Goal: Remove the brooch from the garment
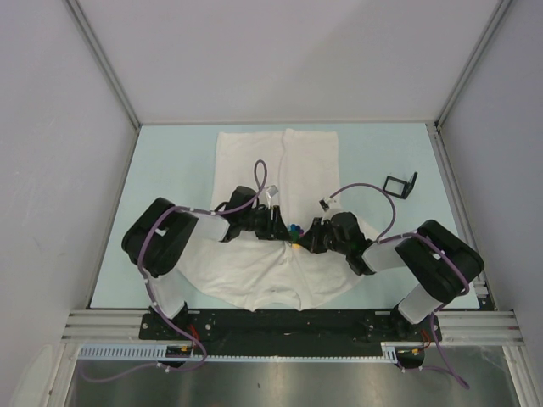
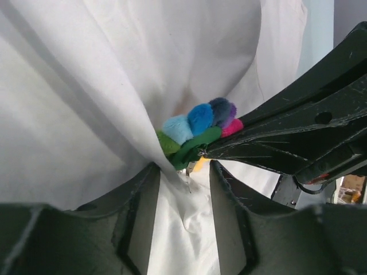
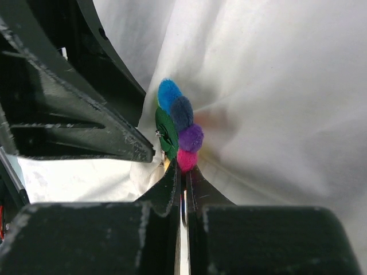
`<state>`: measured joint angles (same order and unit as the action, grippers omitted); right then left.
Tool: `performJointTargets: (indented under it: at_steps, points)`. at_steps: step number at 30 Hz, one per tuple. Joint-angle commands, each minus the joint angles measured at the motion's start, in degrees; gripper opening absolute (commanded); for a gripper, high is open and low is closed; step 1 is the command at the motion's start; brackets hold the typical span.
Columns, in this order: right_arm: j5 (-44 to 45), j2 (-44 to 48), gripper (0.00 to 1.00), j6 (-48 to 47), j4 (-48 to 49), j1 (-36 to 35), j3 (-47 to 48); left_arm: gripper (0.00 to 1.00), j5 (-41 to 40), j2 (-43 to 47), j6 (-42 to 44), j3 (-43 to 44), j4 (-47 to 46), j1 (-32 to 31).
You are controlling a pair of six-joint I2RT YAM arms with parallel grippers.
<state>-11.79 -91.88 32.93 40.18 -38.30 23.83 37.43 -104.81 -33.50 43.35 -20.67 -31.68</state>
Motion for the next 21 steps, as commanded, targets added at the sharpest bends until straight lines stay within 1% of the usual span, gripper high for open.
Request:
performJointTargets:
  at_steps: [1,4,7,8,10,11,13,14,16,17,21]
  points:
    - [2.3,0.4,0.0,-1.7,-3.0,-1.3,-0.1,0.53,-7.9,5.8,2.7,-0.5,6.0,-0.6]
    - [5.2,2.6,0.0,-2.3,-5.6,-2.6,0.2,0.62,-9.7,10.3,2.4,-1.0,8.1,-0.6]
    - [10.3,5.2,0.0,-3.7,-11.6,-4.2,1.7,0.64,-12.4,13.4,2.0,-2.6,9.2,-0.6]
    - [14.1,5.7,0.0,-4.4,-12.8,-5.5,2.6,0.65,-13.0,15.1,2.0,-3.4,9.4,-0.6]
    - [17.9,6.6,0.0,-4.8,-16.8,-7.0,3.4,0.66,-14.0,16.5,1.4,-4.7,9.3,-0.6]
    - [22.1,7.5,0.0,-4.8,-18.1,-8.4,4.3,0.66,-14.7,17.8,1.2,-5.9,9.1,-0.6]
    - [26.3,8.1,0.0,-5.2,-21.7,-9.9,5.1,0.66,-15.6,18.7,-0.1,-7.8,8.3,-0.6]
    - [31.2,8.6,0.0,-5.2,-23.0,-11.9,6.0,0.66,-15.9,19.0,-0.5,-8.4,7.9,-0.6]
    - [35.2,8.7,0.0,-5.9,-26.0,-13.4,6.6,0.66,-16.8,19.5,-1.7,-10.1,7.3,-0.6]
    - [38.6,8.6,0.0,-5.9,-27.0,-14.5,6.8,0.66,-17.6,19.7,-2.1,-10.7,6.6,-0.6]
    - [44.4,9.1,0.0,-6.2,-30.4,-16.8,7.7,0.66,-20.1,20.3,-3.7,-13.3,6.0,-0.2]
